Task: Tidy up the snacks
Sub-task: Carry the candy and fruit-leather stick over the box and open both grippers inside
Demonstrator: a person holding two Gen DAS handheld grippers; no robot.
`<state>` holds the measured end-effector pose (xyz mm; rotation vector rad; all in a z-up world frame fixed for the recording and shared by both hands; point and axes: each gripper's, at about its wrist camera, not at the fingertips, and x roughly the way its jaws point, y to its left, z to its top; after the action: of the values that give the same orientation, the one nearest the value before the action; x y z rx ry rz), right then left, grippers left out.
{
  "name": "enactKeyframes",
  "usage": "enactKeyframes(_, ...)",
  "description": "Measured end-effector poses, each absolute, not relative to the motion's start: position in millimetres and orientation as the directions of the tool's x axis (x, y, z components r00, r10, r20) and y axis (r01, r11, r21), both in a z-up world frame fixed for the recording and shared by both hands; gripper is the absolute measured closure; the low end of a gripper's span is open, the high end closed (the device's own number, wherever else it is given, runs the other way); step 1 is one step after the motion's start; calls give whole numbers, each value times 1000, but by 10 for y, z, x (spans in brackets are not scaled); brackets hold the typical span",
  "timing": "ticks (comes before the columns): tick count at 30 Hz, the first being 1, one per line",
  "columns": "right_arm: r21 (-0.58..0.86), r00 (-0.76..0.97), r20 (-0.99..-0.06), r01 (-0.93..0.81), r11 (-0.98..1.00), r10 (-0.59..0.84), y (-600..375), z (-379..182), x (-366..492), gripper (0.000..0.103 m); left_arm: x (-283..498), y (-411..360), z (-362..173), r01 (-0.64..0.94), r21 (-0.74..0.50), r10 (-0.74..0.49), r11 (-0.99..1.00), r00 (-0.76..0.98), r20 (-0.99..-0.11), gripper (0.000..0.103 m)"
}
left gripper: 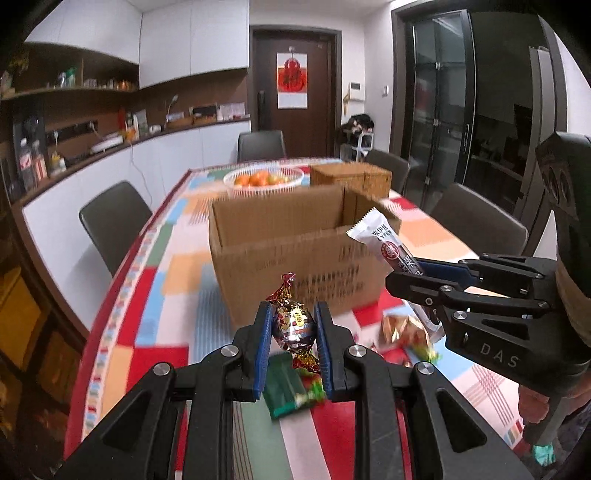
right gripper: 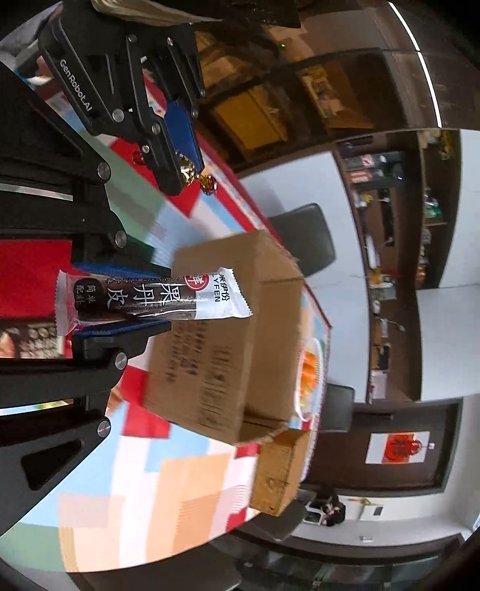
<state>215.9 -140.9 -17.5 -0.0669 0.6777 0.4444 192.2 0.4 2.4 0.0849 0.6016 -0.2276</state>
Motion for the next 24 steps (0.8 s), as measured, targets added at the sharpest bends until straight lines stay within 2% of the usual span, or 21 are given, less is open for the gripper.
enactKeyframes(11, 96, 729, -575, -390, 916, 371, -1469, 192, 2688, 81, 2517, -30, 444, 253, 42, -193, 967, 825, -531, 79)
enactKeyframes(24, 90, 717, -604, -372, 924, 348, -1506, 362, 3464, 81, 3389, -97, 494, 269, 16, -209, 963, 782, -587, 79)
